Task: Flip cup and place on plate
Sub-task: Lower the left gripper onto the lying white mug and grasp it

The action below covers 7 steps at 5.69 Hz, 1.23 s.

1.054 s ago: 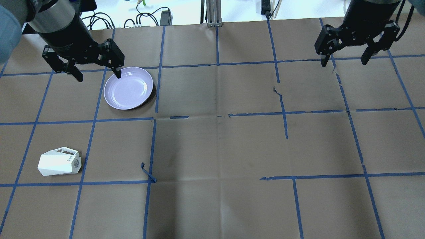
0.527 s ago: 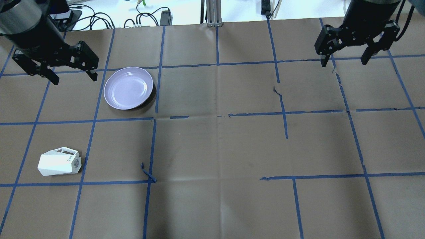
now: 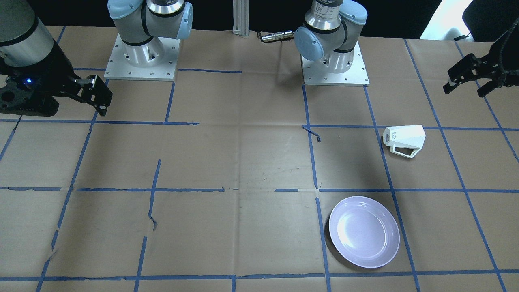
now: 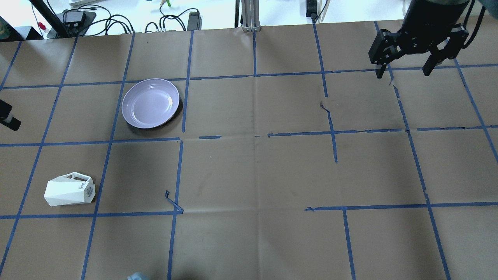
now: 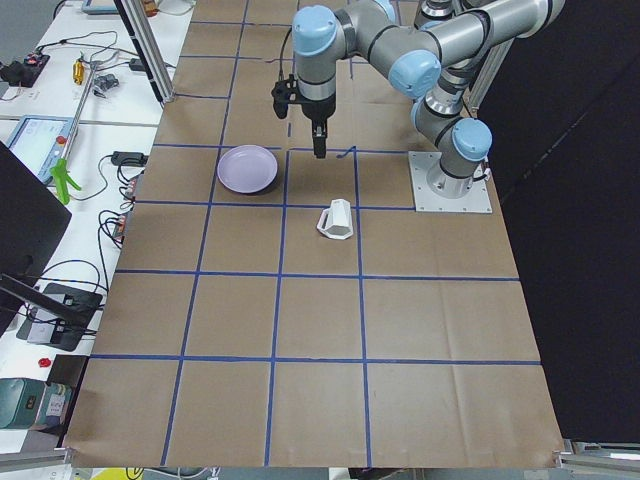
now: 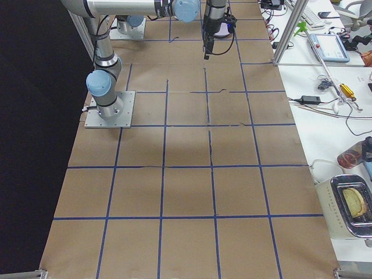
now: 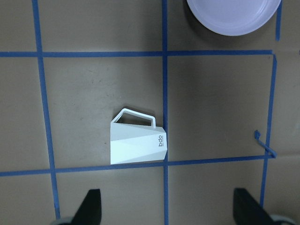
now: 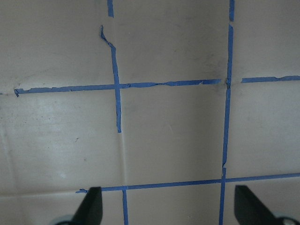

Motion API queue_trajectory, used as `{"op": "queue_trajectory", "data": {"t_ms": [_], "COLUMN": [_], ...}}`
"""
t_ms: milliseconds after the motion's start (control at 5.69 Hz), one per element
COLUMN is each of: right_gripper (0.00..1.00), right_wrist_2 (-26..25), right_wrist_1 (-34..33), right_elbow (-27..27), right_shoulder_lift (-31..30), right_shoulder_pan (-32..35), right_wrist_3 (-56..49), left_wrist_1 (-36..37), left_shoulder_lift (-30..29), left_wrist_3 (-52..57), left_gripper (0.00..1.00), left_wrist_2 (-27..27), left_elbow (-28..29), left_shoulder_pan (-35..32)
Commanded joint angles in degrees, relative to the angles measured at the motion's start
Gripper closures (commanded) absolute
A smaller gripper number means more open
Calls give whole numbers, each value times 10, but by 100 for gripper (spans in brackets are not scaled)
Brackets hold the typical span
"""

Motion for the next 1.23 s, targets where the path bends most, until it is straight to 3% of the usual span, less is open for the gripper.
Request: {"op": "queue_trajectory", "data": {"t_ms": [0, 527, 1054], "right_gripper": [0, 0, 0], "right_wrist_2": [0, 0, 0], "right_wrist_1": [0, 0, 0], "right_elbow": [0, 0, 0], "right_shoulder_lift": [0, 0, 0], "right_shoulder_pan": [0, 0, 0], "right_wrist_3": [0, 0, 0], "left_wrist_1": [-13, -13, -69], "left_shoulder_lift": [-57, -196, -270], "left_wrist_3": [144, 226, 293], "left_gripper": [1, 1, 1], "left_wrist_2": [-65, -171, -202], "left_elbow": [1, 14, 13], "left_shoulder_pan": [102, 142, 177]}}
